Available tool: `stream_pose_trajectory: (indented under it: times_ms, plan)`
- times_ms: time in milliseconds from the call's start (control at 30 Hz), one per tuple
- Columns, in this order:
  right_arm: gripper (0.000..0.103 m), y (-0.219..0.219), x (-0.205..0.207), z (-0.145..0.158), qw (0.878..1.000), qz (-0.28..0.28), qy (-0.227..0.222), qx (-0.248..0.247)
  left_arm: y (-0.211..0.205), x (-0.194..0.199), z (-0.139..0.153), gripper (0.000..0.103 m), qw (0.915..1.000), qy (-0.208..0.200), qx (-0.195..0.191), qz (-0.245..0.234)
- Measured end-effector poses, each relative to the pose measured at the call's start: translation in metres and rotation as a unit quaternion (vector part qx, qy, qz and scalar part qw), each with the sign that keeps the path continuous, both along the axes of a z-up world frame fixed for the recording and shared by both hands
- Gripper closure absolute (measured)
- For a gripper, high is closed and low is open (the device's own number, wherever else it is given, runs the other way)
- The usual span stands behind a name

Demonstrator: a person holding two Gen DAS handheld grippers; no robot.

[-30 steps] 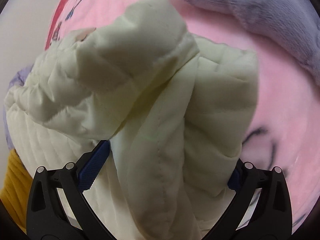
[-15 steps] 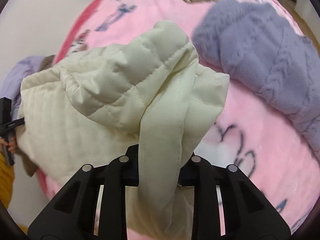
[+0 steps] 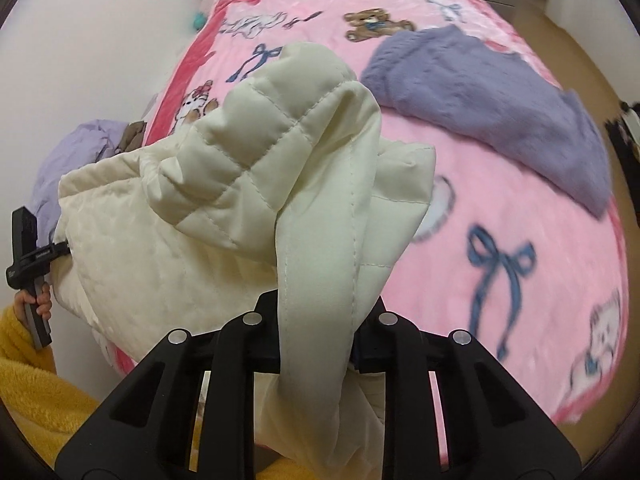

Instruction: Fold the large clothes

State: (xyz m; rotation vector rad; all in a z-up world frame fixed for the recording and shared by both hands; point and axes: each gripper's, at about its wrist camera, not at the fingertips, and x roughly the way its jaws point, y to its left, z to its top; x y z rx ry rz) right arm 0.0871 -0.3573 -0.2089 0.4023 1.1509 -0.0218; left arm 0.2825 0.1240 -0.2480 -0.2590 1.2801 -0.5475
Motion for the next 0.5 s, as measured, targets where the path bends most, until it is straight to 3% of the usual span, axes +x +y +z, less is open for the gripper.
stream_pose_trajectory:
  times_ms: [167, 233, 400, 500]
  plan:
    - [0.083, -0.030, -0.031, -0.001, 1.000, -0.013, -0.009, 0.004, -0.050, 0.003, 0.015, 0.085, 0.9997, 0.000, 0.011, -0.021]
    - [0.083, -0.054, -0.038, -0.003, 1.000, -0.024, -0.014, 0.005, -0.085, 0.002, 0.025, 0.085, 0.9986, -0.018, 0.026, -0.042]
    - [0.083, -0.140, -0.049, 0.004, 0.998, -0.034, -0.046, 0.004, -0.180, 0.016, 0.051, 0.085, 0.9957, -0.064, 0.018, -0.064]
    - [0.083, -0.203, -0.040, 0.009, 0.997, -0.035, -0.066, -0.006, -0.259, 0.037, 0.063, 0.085, 0.9912, -0.098, 0.014, -0.088]
